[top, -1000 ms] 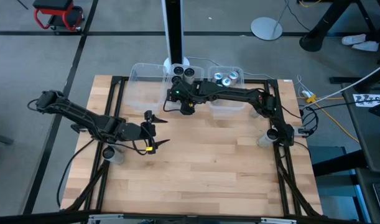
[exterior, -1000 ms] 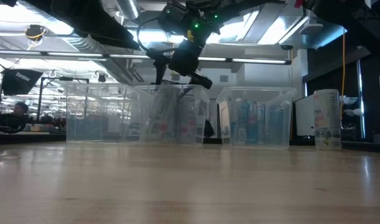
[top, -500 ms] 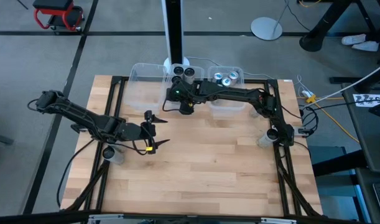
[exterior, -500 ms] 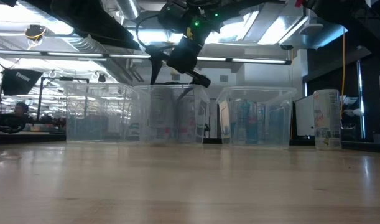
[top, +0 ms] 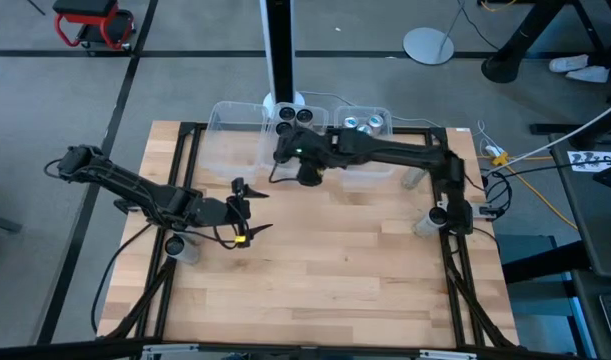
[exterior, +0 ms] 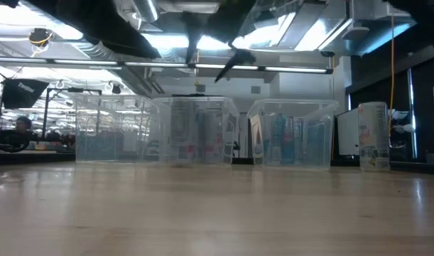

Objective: Sort soda cans
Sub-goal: Move the white-yellow soda can to the center of the table

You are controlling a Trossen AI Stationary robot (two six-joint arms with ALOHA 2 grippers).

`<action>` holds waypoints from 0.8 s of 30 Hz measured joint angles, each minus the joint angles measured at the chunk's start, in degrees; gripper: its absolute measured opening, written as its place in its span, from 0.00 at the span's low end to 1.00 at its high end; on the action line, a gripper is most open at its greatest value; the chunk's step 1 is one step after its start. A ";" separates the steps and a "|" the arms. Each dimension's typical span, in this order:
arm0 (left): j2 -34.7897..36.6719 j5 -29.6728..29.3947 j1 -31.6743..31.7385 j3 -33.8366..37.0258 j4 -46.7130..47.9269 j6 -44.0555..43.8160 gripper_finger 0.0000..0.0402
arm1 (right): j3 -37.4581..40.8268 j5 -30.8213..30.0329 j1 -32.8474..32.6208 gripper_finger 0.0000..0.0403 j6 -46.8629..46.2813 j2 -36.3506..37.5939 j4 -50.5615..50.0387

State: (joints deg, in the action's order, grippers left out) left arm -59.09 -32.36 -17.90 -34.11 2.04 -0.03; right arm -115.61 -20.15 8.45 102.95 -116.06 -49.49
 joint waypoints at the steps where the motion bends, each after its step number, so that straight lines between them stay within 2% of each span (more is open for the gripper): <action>1: 0.00 0.00 -0.12 0.00 0.35 0.00 0.93 | 0.00 0.85 -0.66 0.93 -1.71 1.44 -1.70; 8: 0.00 0.01 -0.23 0.00 0.58 -1.41 0.93 | 0.00 14.39 -6.49 0.93 -18.47 10.06 -15.87; 10: 0.00 0.00 -0.23 0.00 0.61 -1.49 0.93 | 0.00 15.29 -8.58 0.93 -23.67 11.69 -19.94; 13: 0.00 0.01 -0.23 0.00 0.65 -1.72 0.93 | 0.00 12.54 -12.10 0.93 -30.56 13.07 -24.84; 22: 0.00 0.00 -0.23 0.00 2.59 -3.22 0.93 | 0.10 -2.16 -22.75 0.93 -51.44 14.67 -40.77; 24: 0.00 0.00 -0.23 0.00 2.52 -3.66 0.93 | 0.79 -2.96 -24.77 0.93 -55.37 15.39 -40.14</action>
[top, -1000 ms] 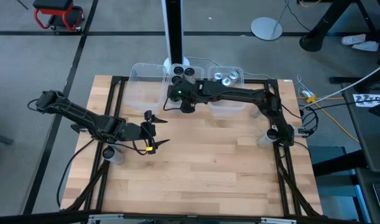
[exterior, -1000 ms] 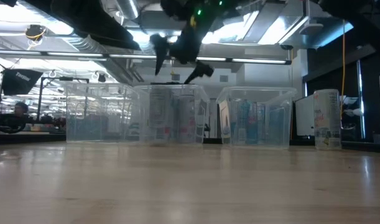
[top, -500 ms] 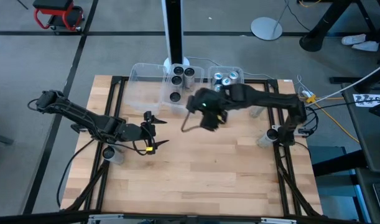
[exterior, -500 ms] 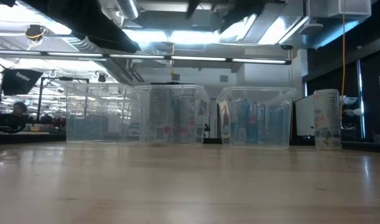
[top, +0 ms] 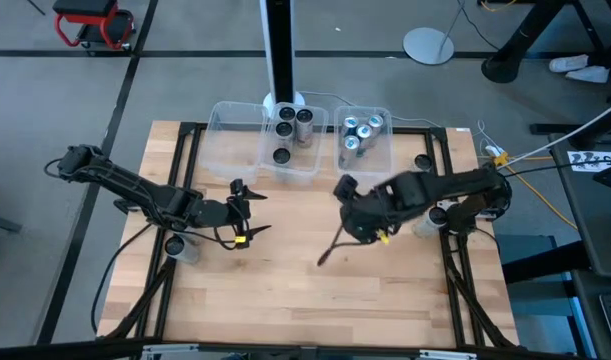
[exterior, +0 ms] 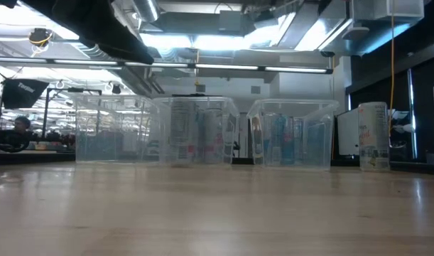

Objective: Sort soda cans
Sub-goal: Move the white-yellow soda can to the center of the table

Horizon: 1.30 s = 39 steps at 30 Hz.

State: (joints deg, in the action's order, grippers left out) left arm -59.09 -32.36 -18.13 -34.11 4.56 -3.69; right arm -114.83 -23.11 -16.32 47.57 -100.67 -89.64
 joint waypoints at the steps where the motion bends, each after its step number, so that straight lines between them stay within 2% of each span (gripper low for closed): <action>1: 0.00 0.00 0.00 0.00 0.04 -0.17 0.93 | 0.86 0.18 -1.04 0.93 -1.26 0.73 0.30; 8: 0.02 0.00 0.00 0.00 0.76 -0.12 0.93 | 7.82 -2.43 -5.80 0.93 -13.94 5.22 -0.29; 14: 0.02 0.00 0.00 0.00 0.87 0.01 0.93 | 19.83 -1.80 -7.40 0.93 -24.79 12.19 -0.48; 18: 0.02 0.00 0.00 0.00 0.85 0.02 0.93 | 28.78 0.50 -7.34 0.93 -31.32 18.02 -0.44; 25: 0.02 0.00 0.00 0.00 0.78 0.23 0.93 | 40.23 9.36 -7.30 0.93 -43.53 27.75 -0.45; 28: 0.02 0.00 0.00 0.00 0.76 0.07 0.93 | 42.77 10.70 -7.30 0.93 -47.42 30.14 -0.47; 39: 0.02 0.00 0.00 0.00 0.76 0.23 0.93 | 43.43 9.61 -7.30 0.93 -47.98 30.30 -0.39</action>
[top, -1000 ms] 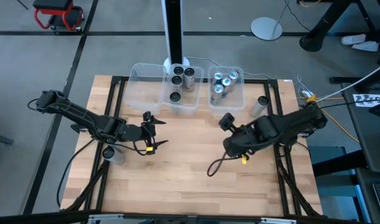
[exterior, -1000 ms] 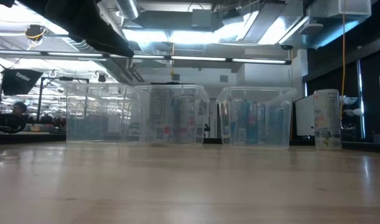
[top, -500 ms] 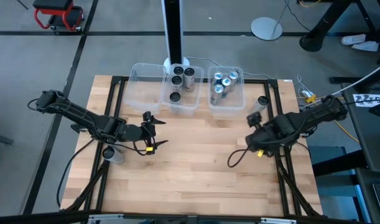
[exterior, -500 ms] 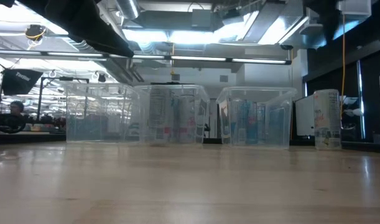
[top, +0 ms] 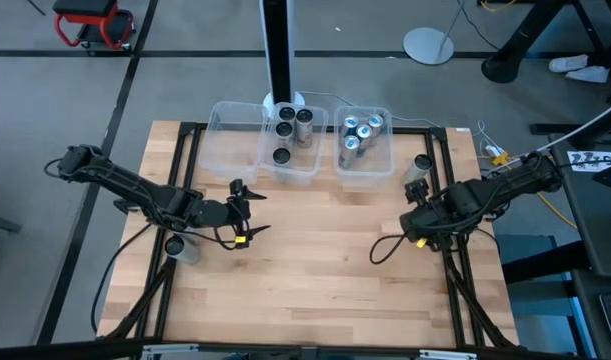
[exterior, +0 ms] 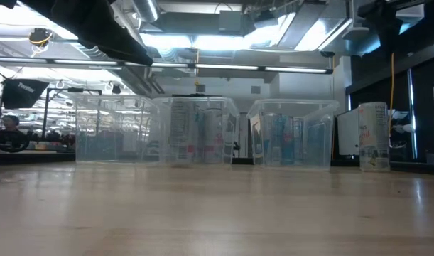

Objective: Sort soda cans
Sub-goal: Move the white-yellow soda can to the center of the table

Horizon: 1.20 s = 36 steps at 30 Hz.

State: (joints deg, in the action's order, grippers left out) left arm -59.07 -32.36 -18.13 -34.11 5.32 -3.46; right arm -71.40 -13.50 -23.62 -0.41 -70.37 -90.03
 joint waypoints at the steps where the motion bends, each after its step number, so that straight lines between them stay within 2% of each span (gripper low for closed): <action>1: 0.00 0.00 0.00 0.00 0.00 0.00 0.93 | 0.00 0.00 0.00 0.93 -0.84 0.00 -0.08; 6: 0.00 0.00 0.00 0.00 0.02 0.00 0.93 | 1.51 1.62 0.00 0.93 -2.95 0.17 0.09; 12: 0.00 0.00 0.00 0.00 0.02 0.00 0.93 | 7.38 5.92 0.02 0.93 -3.00 0.15 -0.02; 17: 0.00 0.00 0.00 0.00 -0.05 0.05 0.93 | 10.81 5.41 0.01 0.93 -2.37 0.15 0.02; 23: 0.00 0.00 0.00 0.00 -0.59 0.59 0.93 | 11.21 3.39 0.00 0.93 -1.58 0.15 0.01; 33: 0.01 0.00 0.00 0.00 -0.60 0.50 0.93 | 11.26 3.43 0.00 0.93 -1.06 -0.23 0.02; 36: 0.02 0.00 0.00 0.00 -0.59 0.48 0.93 | 13.88 4.59 0.00 0.93 -0.86 -0.39 0.08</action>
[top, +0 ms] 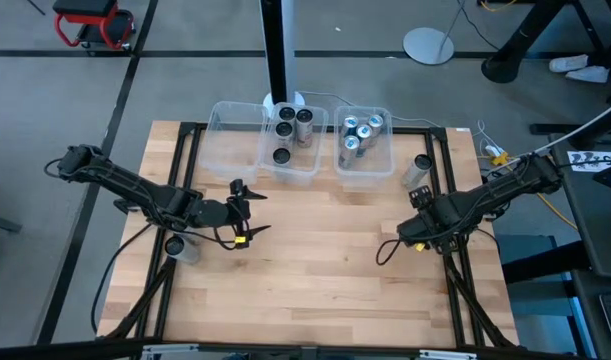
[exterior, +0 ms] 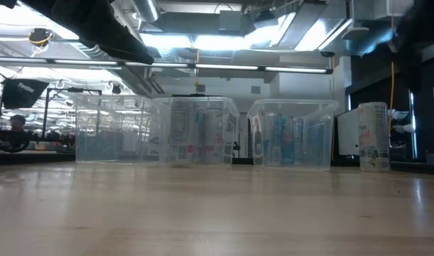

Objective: Sort soda cans
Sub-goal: Move the white-yellow soda can to the center of the table

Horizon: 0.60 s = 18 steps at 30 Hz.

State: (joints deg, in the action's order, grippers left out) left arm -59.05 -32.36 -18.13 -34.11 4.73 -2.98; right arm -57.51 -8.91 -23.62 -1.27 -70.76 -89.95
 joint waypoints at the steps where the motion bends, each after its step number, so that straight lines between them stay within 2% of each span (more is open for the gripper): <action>1: 0.00 0.00 0.00 -0.02 0.00 -0.01 0.93 | 1.31 1.15 0.01 0.93 -0.04 0.00 -0.11; 5: 0.00 0.00 0.00 -0.02 0.00 -0.02 0.93 | 6.76 5.56 0.00 0.93 -0.51 0.00 -0.13; 12: 0.01 -0.02 0.00 -0.04 -1.20 0.34 0.93 | 10.20 5.64 0.00 0.92 -1.43 -0.06 0.17; 18: 0.02 -0.01 0.00 -0.04 -1.14 0.36 0.93 | 10.20 5.51 0.00 0.81 0.07 -0.04 1.70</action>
State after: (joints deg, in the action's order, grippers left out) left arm -59.02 -32.37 -18.13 -34.15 3.60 -2.62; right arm -47.31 -3.40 -23.62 -1.20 -70.81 -88.24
